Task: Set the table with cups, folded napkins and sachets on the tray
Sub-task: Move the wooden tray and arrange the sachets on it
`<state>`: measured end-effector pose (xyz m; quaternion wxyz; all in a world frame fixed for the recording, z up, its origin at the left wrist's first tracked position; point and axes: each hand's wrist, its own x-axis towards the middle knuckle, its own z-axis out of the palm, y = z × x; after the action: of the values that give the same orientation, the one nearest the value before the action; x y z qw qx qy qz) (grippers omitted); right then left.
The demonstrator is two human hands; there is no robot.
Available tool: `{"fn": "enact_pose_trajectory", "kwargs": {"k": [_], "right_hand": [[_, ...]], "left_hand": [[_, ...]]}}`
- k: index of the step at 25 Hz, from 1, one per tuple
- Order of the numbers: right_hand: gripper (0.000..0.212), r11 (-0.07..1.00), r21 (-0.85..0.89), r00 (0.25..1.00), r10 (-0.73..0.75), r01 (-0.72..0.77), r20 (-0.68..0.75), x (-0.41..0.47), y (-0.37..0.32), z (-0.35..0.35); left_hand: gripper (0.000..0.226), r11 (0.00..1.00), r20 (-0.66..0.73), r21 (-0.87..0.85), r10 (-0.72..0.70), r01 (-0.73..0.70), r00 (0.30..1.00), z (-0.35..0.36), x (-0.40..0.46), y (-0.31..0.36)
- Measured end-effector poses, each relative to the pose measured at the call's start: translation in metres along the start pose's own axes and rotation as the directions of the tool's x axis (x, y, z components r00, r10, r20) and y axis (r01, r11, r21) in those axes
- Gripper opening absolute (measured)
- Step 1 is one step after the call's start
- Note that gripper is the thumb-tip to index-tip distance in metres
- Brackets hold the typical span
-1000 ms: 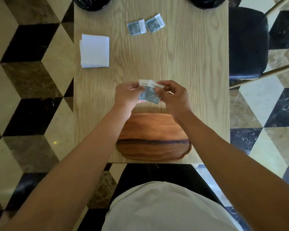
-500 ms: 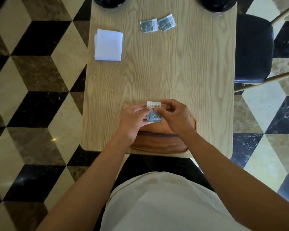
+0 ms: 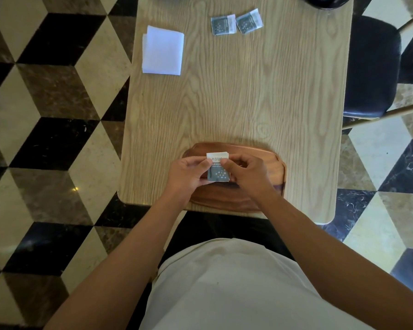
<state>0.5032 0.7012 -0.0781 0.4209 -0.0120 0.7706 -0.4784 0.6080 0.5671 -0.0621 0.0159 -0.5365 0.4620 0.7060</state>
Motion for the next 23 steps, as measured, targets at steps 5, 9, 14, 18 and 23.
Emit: {"fn": "enact_pose_trajectory", "kwargs": {"k": [5, 9, 14, 18, 23], "right_hand": [[0.019, 0.998, -0.044, 0.998, 0.054, -0.053, 0.025, -0.006, 0.008, 0.01], [0.016, 0.993, -0.095, 0.997, 0.067, -0.065, 0.022, -0.013, 0.012, 0.017], [0.01, 0.968, -0.241, 0.995, 0.047, -0.066, -0.085, -0.016, 0.015, 0.021], [0.012, 0.933, -0.356, 0.993, 0.013, -0.054, -0.117, -0.009, 0.013, 0.026], [0.023, 0.875, -0.48, 0.995, 0.025, -0.071, -0.102, -0.005, 0.016, 0.028]], "left_hand": [[0.005, 0.944, -0.041, 0.322, 0.092, -0.074, 0.995, -0.015, 0.003, -0.01], [0.011, 0.816, -0.062, 0.569, 0.165, -0.101, 0.984, -0.02, 0.004, -0.012], [0.018, 0.694, -0.053, 0.708, 0.239, -0.132, 0.969, -0.011, 0.008, -0.016], [0.019, 0.546, -0.073, 0.823, 0.375, -0.157, 0.924, -0.005, 0.013, -0.021], [0.016, 0.514, -0.066, 0.843, 0.392, -0.159, 0.917, -0.007, 0.018, -0.029]]}}
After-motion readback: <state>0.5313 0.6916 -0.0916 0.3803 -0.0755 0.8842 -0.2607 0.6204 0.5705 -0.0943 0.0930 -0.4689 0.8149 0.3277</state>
